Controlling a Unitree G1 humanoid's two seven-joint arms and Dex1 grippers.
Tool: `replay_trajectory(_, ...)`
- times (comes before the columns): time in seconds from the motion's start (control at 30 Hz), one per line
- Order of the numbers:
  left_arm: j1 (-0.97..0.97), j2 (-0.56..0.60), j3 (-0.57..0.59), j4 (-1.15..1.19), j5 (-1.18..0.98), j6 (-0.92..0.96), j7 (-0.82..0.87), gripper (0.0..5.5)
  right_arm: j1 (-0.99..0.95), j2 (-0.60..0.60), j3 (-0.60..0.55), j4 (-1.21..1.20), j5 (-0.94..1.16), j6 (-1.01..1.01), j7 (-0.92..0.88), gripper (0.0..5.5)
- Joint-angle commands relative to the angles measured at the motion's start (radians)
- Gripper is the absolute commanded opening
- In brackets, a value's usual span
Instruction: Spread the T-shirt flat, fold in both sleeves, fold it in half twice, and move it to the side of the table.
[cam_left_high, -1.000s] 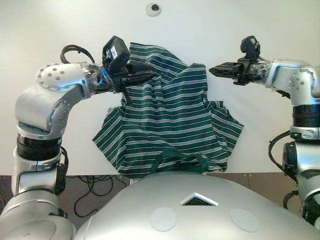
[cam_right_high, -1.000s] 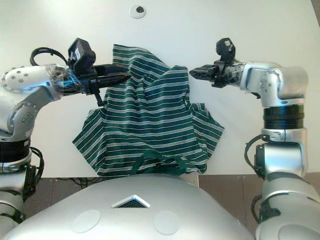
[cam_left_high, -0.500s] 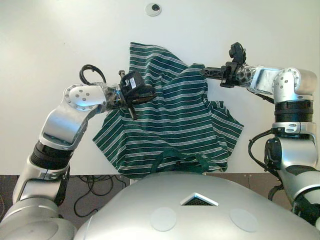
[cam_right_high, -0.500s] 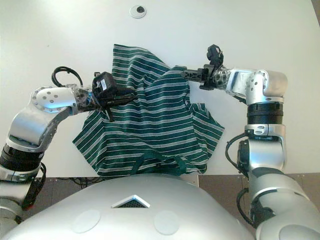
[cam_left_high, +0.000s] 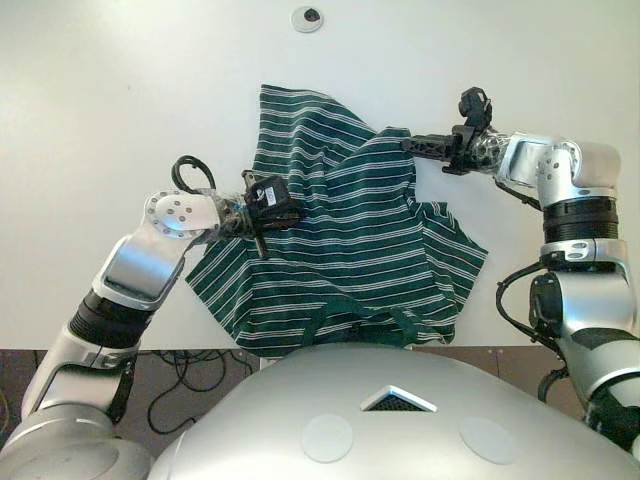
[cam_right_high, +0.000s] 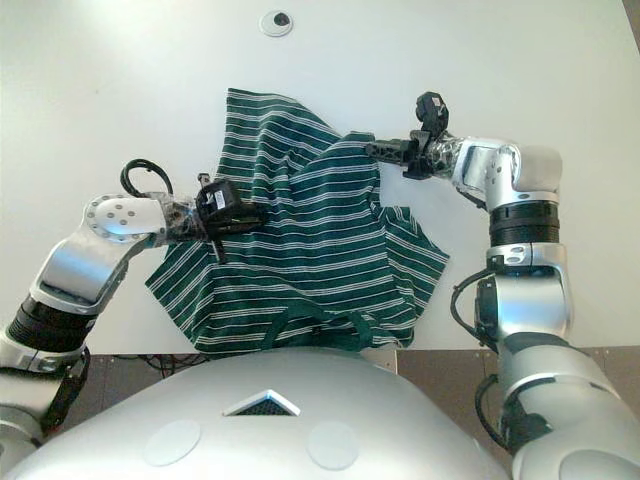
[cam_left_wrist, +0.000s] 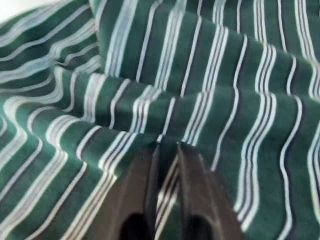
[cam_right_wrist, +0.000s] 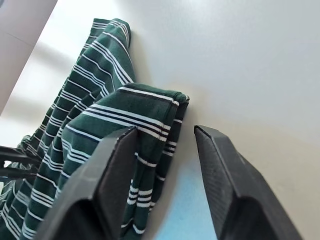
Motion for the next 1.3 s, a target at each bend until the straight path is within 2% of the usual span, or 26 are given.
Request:
replay_trajectory(0.03, 0.020, 0.012, -0.033, 0.029, 0.053, -0.025, -0.001, 0.00, -0.004, 0.063, -0.020, 0.002, 0.027, 0.027, 0.007, 1.42)
replay_trajectory(0.17, 0.032, -0.003, -0.042, 0.033, 0.063, -0.025, 0.004, 0.00, -0.024, 0.074, -0.080, -0.038, 0.090, 0.082, 0.031, 0.76)
replay_trajectory(0.33, 0.041, -0.017, -0.044, 0.045, 0.070, -0.021, 0.013, 0.00, 0.033, -0.008, -0.109, -0.197, 0.151, 0.132, 0.119, 0.03)
replay_trajectory(0.5, 0.065, -0.022, -0.035, 0.035, 0.069, -0.010, 0.031, 0.00, 0.148, -0.162, -0.051, -0.492, 0.233, 0.165, 0.299, 0.03)
replay_trajectory(0.57, 0.068, -0.023, -0.031, 0.034, 0.067, -0.006, 0.035, 0.00, 0.217, -0.229, 0.030, -0.601, 0.200, 0.117, 0.351, 0.03)
replay_trajectory(0.63, 0.067, -0.025, -0.028, 0.033, 0.065, -0.002, 0.038, 0.00, 0.272, -0.272, 0.125, -0.660, 0.144, 0.082, 0.351, 0.03)
replay_trajectory(0.73, 0.062, -0.026, -0.028, 0.033, 0.064, 0.001, 0.039, 0.00, 0.293, -0.249, 0.186, -0.606, 0.068, 0.087, 0.257, 0.03)
replay_trajectory(0.77, 0.061, -0.026, -0.027, 0.033, 0.064, 0.002, 0.039, 0.00, 0.289, -0.236, 0.189, -0.577, 0.048, 0.090, 0.222, 0.03)
replay_trajectory(0.87, 0.068, -0.025, -0.024, 0.028, 0.065, 0.006, 0.046, 0.00, 0.255, -0.213, 0.159, -0.496, 0.035, 0.114, 0.161, 0.56)
replay_trajectory(1.03, 0.076, -0.029, -0.025, 0.026, 0.069, 0.011, 0.058, 0.00, 0.248, -0.275, 0.133, -0.521, 0.067, 0.116, 0.219, 1.33)
replay_trajectory(1.2, 0.076, -0.031, -0.026, 0.031, 0.070, 0.007, 0.062, 0.00, 0.129, -0.263, 0.015, -0.445, 0.144, 0.144, 0.261, 1.33)
replay_trajectory(1.3, 0.061, -0.035, -0.032, 0.050, 0.075, -0.003, 0.057, 0.00, 0.081, -0.215, 0.006, -0.378, 0.139, 0.133, 0.236, 0.76)
